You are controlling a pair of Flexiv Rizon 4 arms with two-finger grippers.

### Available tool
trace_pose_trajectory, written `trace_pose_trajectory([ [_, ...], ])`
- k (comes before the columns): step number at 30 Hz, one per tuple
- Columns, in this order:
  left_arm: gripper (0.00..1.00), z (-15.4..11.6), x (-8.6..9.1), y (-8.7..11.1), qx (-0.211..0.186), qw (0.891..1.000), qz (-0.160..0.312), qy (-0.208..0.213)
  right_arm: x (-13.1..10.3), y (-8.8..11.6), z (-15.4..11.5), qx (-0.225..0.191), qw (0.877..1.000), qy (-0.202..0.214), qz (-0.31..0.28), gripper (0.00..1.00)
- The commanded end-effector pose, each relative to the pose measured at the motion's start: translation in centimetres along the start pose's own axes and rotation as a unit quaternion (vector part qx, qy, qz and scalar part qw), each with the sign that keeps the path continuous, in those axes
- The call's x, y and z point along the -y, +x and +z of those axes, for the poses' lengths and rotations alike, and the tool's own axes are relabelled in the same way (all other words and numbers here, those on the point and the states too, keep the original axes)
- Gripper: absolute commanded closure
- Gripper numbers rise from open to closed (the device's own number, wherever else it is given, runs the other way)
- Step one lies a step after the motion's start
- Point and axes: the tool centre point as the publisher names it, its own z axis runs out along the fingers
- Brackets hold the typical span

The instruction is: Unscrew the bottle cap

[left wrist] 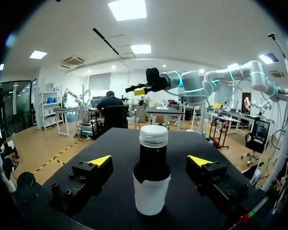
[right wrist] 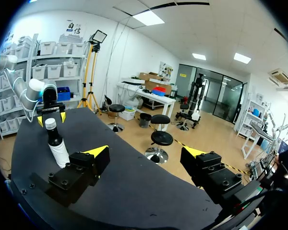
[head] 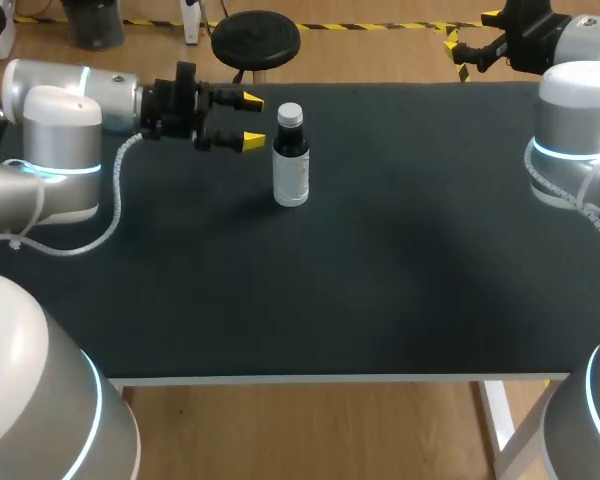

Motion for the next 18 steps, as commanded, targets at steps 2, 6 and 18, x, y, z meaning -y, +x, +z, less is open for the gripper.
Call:
trace_pose_trajectory([
  [2, 0.0, 1.1, -0.1, -0.2, -0.005, 1.0, 0.009, -0.004, 0.0, 0.0, 0.0, -0.001, 1.0, 0.0, 0.0, 0.0],
  [6, 0.0, 1.6, -0.1, -0.2, -0.016, 1.0, 0.012, -0.007, 0.0, 0.0, 0.0, -0.001, 1.0, 0.0, 0.0, 0.0],
  [18, 0.0, 3.0, 0.2, -0.1, -0.023, 1.0, 0.016, -0.001, 0.0, 0.0, 0.0, -0.001, 1.0, 0.0, 0.0, 0.0],
])
